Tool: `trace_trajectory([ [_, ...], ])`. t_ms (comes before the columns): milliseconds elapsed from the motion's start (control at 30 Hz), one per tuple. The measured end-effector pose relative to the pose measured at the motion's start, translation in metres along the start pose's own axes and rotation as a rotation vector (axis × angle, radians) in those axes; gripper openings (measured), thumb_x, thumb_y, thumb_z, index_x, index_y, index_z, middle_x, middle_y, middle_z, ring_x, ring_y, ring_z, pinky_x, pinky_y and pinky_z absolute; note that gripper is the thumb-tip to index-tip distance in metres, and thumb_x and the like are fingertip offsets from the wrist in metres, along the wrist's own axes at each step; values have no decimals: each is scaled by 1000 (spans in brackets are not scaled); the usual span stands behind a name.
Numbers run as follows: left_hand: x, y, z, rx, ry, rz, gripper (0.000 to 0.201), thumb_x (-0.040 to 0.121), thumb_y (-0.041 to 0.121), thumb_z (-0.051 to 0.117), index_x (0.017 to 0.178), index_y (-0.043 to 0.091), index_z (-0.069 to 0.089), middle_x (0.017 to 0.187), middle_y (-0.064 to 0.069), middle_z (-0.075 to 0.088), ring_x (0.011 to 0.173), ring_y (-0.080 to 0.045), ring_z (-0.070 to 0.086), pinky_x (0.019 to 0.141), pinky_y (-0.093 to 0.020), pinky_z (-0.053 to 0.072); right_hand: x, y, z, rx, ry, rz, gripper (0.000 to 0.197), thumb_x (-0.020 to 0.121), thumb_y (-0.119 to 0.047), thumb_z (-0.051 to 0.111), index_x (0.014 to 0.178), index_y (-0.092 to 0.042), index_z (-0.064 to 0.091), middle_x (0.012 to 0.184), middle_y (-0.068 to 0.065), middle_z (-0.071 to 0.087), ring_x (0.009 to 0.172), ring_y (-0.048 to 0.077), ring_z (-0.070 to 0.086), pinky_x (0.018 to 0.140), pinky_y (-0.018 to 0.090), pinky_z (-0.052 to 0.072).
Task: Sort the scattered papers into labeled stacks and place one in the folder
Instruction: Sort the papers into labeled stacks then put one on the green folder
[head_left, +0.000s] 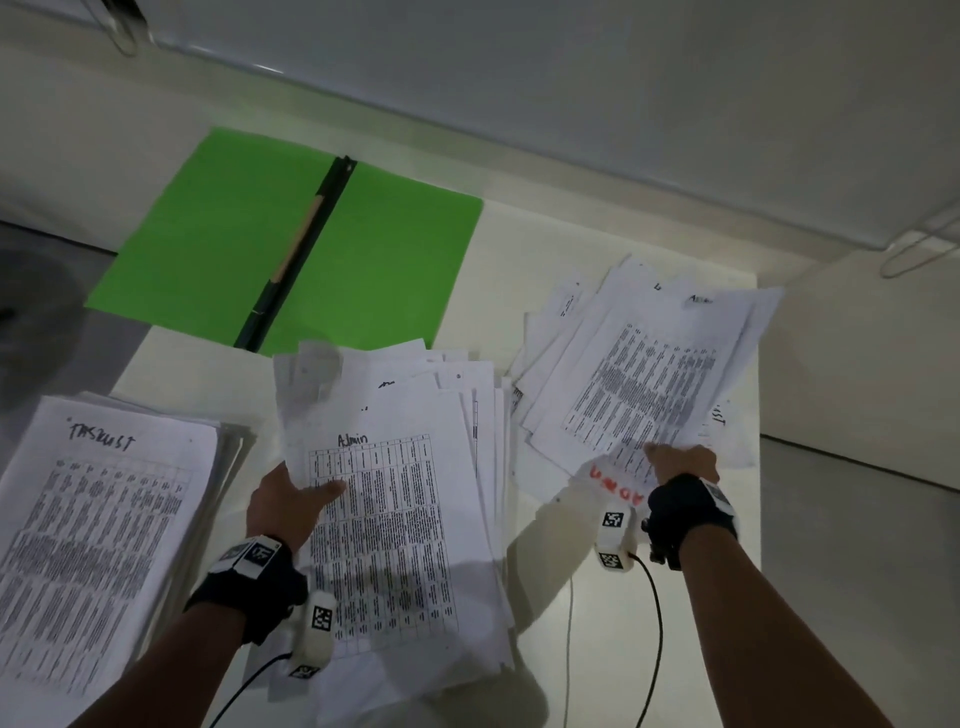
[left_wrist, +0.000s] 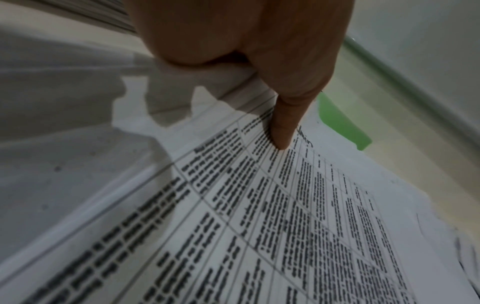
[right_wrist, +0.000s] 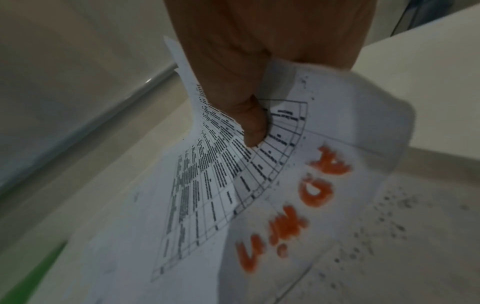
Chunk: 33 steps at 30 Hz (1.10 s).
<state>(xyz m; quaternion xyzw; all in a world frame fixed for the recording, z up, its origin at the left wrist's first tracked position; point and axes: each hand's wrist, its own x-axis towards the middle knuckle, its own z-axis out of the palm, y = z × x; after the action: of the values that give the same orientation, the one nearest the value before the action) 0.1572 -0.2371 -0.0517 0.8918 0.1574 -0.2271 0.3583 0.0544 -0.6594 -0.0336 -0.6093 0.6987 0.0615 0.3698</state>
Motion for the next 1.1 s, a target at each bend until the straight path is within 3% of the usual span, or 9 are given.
trace_trajectory([
  [200,2,-3,0,5,-8,8,51,74,29,79,116,8,60,108,-16,69,79,-24,58,82,-35,48,35,54,2,-84,109,93,81,59,-55,65,121,-4,57,121,20,56,105,36,58,94,46,49],
  [267,4,-4,-1,30,-1,-2,52,73,32,80,116,8,60,105,-16,70,78,-25,59,83,-37,50,52,57,11,-94,111,118,84,72,-54,63,134,-2,43,138,22,43,120,39,47,104,47,40],
  [500,8,-7,1,54,-5,-5,46,73,32,80,109,9,63,96,-14,71,73,-25,61,79,-36,51,26,23,0,-44,18,50,58,90,-36,58,133,2,48,138,22,47,127,34,46,109,48,34],
  [600,11,-11,2,43,-12,-3,45,72,33,80,107,10,64,97,-13,71,78,-26,64,81,-37,52,25,17,-3,50,18,8,54,89,-24,64,135,-1,47,136,20,51,124,34,52,102,43,44],
  [700,14,-16,4,54,-15,-8,46,72,36,80,105,10,63,97,-12,71,79,-27,64,79,-36,52,26,14,-5,115,95,-2,41,81,-22,70,118,-5,60,110,16,66,93,31,63,78,35,48],
  [800,15,-16,4,74,-12,-7,48,71,37,80,105,9,63,96,-12,70,81,-28,63,78,-36,51,20,10,-6,272,127,-15,52,82,-20,71,126,-7,47,109,15,61,89,31,59,75,31,42],
  [967,15,-16,3,93,-31,7,48,72,38,80,106,9,62,94,-12,69,81,-29,63,74,-33,48,9,23,-9,603,57,-92,94,75,-7,80,148,-18,21,148,16,37,131,31,43,104,38,37],
  [1033,14,-16,2,81,-41,8,49,72,36,80,107,7,62,97,-14,69,85,-31,64,75,-34,49,0,33,-19,684,-70,-112,101,76,-1,77,150,-24,12,144,7,40,129,26,42,103,52,34],
  [1100,13,-16,0,57,-74,17,46,72,31,81,106,5,63,98,-15,69,84,-28,63,76,-33,48,-6,49,-31,738,-203,-141,100,79,2,73,153,-20,9,134,9,48,122,27,51,99,47,40],
])
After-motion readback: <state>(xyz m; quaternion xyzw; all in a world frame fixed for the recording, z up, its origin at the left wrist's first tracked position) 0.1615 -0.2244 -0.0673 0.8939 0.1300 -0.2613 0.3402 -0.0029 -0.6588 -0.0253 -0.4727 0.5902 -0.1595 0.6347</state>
